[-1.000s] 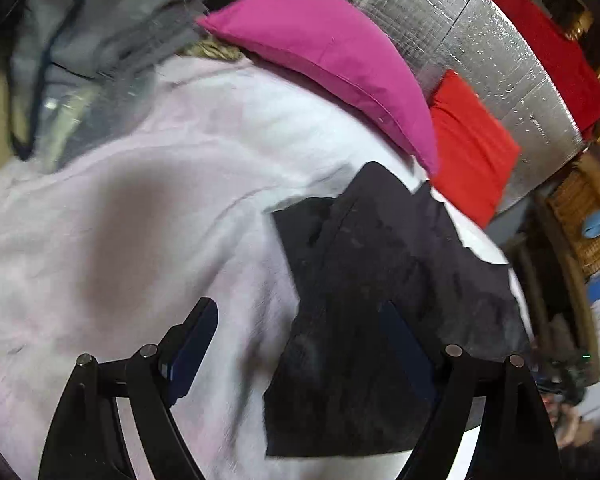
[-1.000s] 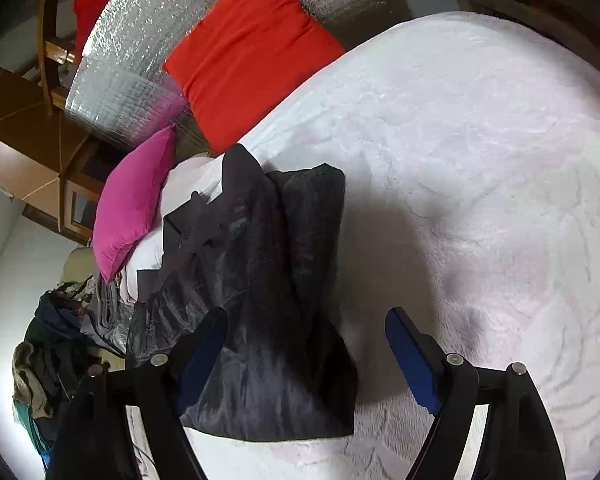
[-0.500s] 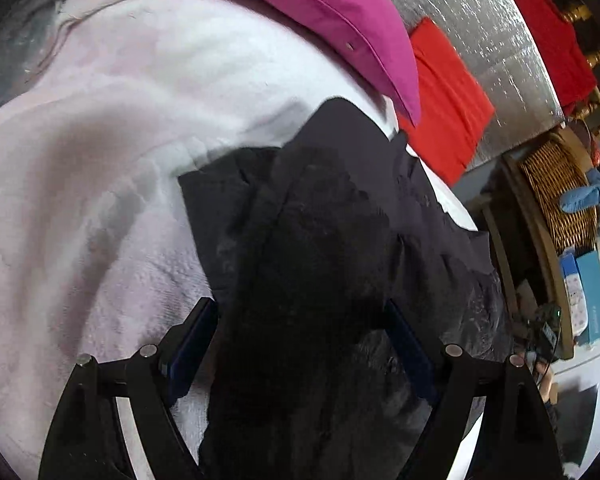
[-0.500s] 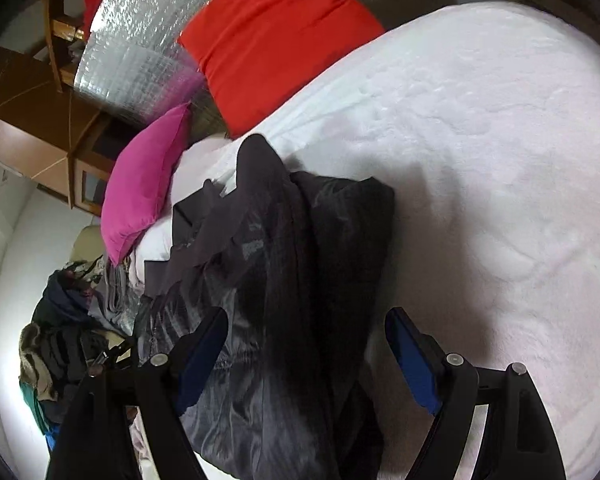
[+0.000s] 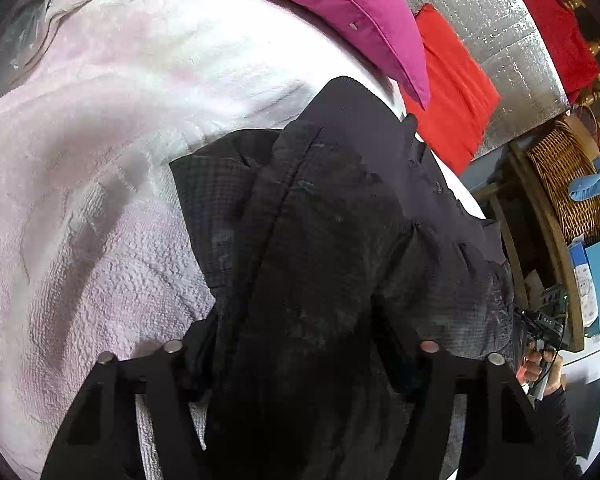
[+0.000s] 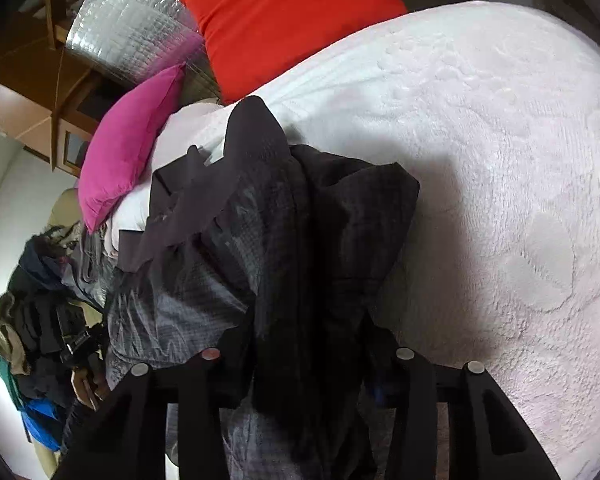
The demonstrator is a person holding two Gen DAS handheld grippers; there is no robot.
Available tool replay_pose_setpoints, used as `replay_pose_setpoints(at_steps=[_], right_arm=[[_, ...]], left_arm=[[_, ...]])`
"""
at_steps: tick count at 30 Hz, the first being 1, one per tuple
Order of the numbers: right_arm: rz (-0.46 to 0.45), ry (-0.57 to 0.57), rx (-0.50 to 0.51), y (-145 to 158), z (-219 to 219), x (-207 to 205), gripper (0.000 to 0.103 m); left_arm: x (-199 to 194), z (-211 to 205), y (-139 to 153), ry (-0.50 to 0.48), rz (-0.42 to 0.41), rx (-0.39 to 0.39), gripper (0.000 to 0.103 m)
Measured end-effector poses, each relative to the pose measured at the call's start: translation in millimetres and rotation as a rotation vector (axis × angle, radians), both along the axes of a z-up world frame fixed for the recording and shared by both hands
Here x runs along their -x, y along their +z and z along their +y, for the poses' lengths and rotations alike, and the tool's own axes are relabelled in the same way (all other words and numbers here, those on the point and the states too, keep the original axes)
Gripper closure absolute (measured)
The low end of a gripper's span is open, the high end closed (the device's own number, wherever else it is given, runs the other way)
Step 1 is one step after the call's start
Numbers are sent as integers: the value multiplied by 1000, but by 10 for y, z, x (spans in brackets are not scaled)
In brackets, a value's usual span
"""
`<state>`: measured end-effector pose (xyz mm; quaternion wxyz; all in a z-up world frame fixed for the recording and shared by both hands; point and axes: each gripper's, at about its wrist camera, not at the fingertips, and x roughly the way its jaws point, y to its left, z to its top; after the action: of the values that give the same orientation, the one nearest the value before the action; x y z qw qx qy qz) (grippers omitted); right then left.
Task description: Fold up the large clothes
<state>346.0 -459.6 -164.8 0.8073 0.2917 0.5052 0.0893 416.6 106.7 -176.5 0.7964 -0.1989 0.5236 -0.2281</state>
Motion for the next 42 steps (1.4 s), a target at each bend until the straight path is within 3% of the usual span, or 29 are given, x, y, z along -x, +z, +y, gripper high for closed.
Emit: replay_pose_setpoints(at_steps=[8,10,11,13,14,16,21,29,33,42], right_arm=[[12,-3,-27,-44,-41,-21,51],[13,5,-4,-44,-3,-34,53],[14,15,2,-37,24,-45,64],[13,20,5,7,37,-68,77],[13,23,18,42,52,-74,82],[4,32,52,126,97,-79,85],[-15,39,90,305,143,-61,88],[-18,39,131,400,173,-47,89],[-37,30,134,524,195,-34,89],[-141,54,186,1295,354,151,91]], left_arm=[[-37,-23,16,2,10,-21,30],[-52,-55,9,8,6,-27,30],[-58,-69,9,9,3,-32,33],[-76,-101,2,-11,7,-17,58],[-84,-105,11,2,10,-19,59],[-81,-136,49,12,3,-35,69],[-39,-253,225,25,-41,-111,81],[23,-423,383,29,-99,-205,83],[74,-398,470,44,-125,-200,85],[373,-438,1066,32,-221,-202,86]])
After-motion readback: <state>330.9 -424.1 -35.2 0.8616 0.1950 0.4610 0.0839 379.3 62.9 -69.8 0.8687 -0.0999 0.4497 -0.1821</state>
